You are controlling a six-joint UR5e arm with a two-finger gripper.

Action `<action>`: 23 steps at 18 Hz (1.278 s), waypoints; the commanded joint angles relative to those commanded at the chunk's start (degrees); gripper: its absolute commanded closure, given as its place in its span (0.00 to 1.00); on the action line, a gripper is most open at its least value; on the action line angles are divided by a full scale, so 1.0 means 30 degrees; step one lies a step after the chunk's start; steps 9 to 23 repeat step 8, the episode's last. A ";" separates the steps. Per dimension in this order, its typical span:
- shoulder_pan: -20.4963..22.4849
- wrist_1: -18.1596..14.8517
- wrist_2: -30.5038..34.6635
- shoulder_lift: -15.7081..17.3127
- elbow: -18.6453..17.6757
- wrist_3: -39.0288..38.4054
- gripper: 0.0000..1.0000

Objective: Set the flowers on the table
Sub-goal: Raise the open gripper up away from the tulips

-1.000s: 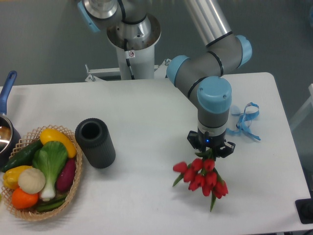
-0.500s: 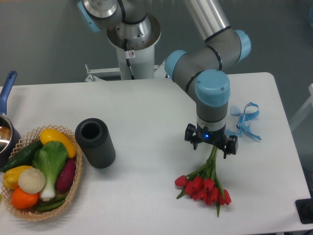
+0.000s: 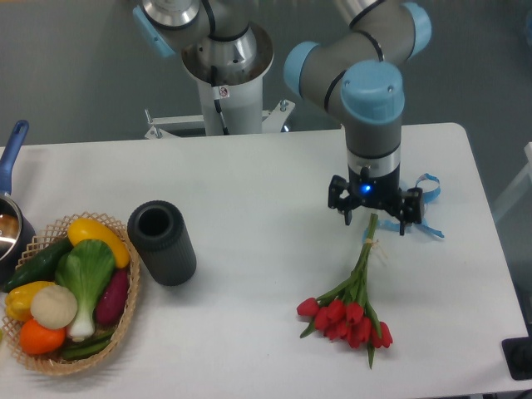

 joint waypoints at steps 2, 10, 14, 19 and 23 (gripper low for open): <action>0.0001 -0.0001 0.0088 0.0030 -0.0816 0.0000 0.00; 0.0147 -0.0176 0.0205 0.0059 -0.1115 0.0585 0.00; 0.0147 -0.0176 0.0205 0.0059 -0.1115 0.0585 0.00; 0.0147 -0.0176 0.0205 0.0059 -0.1115 0.0585 0.00; 0.0147 -0.0176 0.0205 0.0059 -0.1115 0.0585 0.00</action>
